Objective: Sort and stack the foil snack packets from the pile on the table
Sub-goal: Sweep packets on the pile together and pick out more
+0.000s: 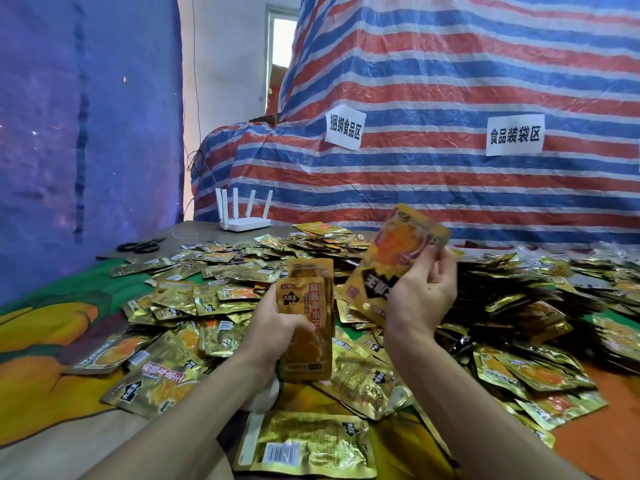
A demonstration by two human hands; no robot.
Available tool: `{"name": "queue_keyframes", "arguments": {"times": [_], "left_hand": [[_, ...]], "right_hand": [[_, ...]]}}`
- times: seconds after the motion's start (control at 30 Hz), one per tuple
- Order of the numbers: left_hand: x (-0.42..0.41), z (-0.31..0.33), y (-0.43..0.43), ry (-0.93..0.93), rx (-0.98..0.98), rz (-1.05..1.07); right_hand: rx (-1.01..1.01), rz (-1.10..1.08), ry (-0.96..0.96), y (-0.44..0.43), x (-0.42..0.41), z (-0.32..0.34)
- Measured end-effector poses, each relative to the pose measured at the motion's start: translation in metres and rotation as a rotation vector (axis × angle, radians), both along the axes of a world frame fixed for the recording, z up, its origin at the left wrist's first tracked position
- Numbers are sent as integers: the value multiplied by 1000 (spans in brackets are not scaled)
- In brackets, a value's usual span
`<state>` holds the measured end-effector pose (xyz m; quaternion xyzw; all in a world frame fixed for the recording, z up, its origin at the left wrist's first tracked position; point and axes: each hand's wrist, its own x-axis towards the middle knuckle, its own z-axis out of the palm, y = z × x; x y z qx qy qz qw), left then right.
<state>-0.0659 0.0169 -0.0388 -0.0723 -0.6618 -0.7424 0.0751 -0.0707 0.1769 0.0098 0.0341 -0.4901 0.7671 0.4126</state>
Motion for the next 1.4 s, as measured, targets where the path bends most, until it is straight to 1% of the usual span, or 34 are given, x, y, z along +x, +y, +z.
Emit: {"name": "queue_keyframes", "arguments": {"times": [0.07,0.1,0.2,0.23,0.33,0.47,0.5,0.57,0.63,0.73,0.83,0.97,1.03,1.13,1.2,1.27,1.33,1.4], "left_hand": [[0,1,1,10,57,14],[1,1,2,12,73,16],[5,0,10,13,29,39],[7,0,11,14,11,50],[9,2,7,21,-29,72],[9,-1,4,21,-197,2],[10,-3,4,6,-207,-38],[9,-7,3,-18,-161,-97],[11,-7,0,4,-115,-104],[11,-4,-7,89,-181,-109],[14,-6,-6,102,-175,-164],[21,-6,6,79,-54,-197],[25,-3,11,83,-51,-200],[29,0,15,124,-77,-169],[33,2,18,176,-141,-181],[38,5,26,197,-207,-202],[39,8,36,207,-214,-224],[42,10,46,238,-221,-239]], "right_hand": [[70,-26,-25,1,2,-3],[126,11,-48,-4,3,-8],[297,285,-78,-28,9,-26],[356,344,-81,-36,9,-31],[436,401,-109,-52,6,-45],[422,415,-192,-56,7,-54],[425,411,-193,-56,8,-54],[432,380,-195,-55,7,-54],[411,350,-197,-53,5,-53],[304,424,-204,-49,3,-52],[293,519,-196,-48,5,-48],[325,419,-118,-42,8,-36],[366,378,-133,-36,12,-30],[491,299,-192,-17,23,-26],[603,211,-234,7,34,-28],[756,96,-303,42,46,-28],[932,-14,-414,82,58,-22],[1123,-151,-584,126,67,-12]]}}
